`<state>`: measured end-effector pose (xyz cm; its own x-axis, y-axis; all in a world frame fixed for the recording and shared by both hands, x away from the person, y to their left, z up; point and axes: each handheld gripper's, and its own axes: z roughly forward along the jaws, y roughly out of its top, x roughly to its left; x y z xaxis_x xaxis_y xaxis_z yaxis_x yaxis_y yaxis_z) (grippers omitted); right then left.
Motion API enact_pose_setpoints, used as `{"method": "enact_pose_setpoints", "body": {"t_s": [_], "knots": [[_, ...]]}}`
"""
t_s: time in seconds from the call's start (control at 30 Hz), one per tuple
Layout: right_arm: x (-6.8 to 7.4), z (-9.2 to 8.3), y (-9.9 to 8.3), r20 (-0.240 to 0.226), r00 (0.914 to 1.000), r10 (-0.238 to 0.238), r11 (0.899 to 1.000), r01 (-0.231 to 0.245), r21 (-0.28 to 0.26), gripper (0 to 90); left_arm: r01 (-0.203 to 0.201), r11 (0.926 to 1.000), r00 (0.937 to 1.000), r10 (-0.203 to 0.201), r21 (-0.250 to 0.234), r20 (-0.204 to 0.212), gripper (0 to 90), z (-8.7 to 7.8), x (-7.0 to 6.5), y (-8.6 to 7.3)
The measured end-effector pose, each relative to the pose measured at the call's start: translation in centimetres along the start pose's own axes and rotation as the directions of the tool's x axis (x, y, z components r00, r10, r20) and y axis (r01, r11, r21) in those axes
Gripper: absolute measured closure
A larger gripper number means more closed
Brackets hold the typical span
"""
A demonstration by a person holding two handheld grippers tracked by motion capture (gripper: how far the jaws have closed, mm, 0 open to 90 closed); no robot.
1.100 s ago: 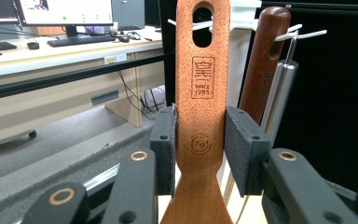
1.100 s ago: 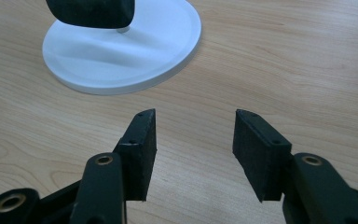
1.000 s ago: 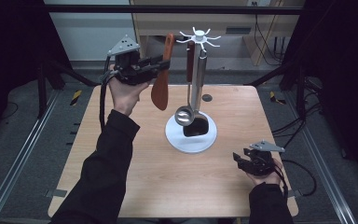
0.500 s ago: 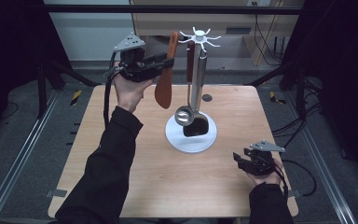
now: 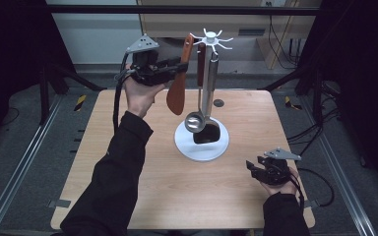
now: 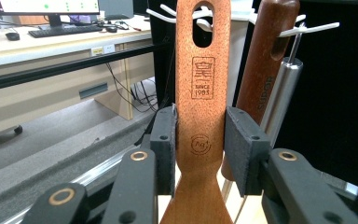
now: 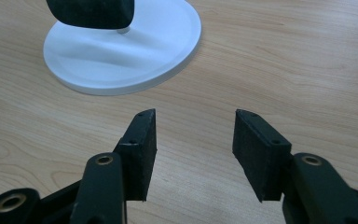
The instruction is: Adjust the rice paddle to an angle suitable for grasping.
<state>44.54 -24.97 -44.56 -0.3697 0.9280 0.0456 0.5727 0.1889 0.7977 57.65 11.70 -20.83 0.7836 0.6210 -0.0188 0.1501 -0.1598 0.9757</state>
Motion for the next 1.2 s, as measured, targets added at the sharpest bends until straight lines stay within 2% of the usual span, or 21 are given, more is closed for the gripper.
{"method": "enact_pose_setpoints", "body": {"t_s": [0.43,0.77,1.0,1.2], "knots": [[0.1,0.0,0.0,-0.005,1.0,0.002,1.0,-0.002,-0.001,49.6,-0.001,0.9997,1.0,0.001,0.026,0.01,65.2,0.8,-0.3,-0.4],[0.2,0.0,0.0,-0.006,1.0,-0.001,1.0,0.001,-0.003,49.5,-0.018,0.9997,0.9994,0.018,0.016,-0.029,64.9,1.2,-0.6,-0.5],[0.2,0.0,0.0,-0.005,1.0,-0.003,1.0,0.003,-0.002,49.4,0.004,1.0,0.9996,-0.004,0.006,-0.029,64.7,1.7,-0.8,-0.7],[0.2,0.0,0.0,-0.004,1.0,-0.002,1.0,0.002,-0.004,49.3,0.013,0.9999,0.9987,-0.012,0.004,-0.05,67.2,1.9,-0.9,-0.8]]}}
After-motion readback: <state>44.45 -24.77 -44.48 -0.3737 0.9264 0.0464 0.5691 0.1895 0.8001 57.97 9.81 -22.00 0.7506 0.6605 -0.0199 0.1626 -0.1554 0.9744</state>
